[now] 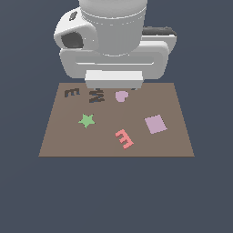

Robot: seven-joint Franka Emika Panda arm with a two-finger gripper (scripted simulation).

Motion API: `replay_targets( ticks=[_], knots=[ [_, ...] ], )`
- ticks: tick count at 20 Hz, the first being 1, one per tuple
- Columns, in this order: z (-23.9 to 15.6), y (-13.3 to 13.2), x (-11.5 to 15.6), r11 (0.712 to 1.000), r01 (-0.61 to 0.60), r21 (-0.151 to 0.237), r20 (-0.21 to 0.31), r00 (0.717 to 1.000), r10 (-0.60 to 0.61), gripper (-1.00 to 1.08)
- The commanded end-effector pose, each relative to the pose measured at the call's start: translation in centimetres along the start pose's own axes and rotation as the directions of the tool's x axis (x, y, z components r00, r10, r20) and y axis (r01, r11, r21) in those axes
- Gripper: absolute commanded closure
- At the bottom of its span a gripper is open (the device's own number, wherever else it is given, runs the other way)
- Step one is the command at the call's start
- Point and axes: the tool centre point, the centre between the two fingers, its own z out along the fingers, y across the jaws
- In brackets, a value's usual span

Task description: Insert a designated object into the corresponding slot on a board.

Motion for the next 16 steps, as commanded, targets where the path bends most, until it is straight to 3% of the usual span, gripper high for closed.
replay_targets(
  ticks=[1,9,16],
  knots=[
    [0.0,0.0,0.0,1.0,0.0,0.0,0.0,1.0,0.0,-0.92],
    [1.0,0.0,0.8,0.999,0.045,0.0,0.001,0.999,-0.045,-0.92],
    [3.5,-0.1,2.8,0.987,0.162,0.0,0.005,0.987,-0.162,-0.92]
  ],
)
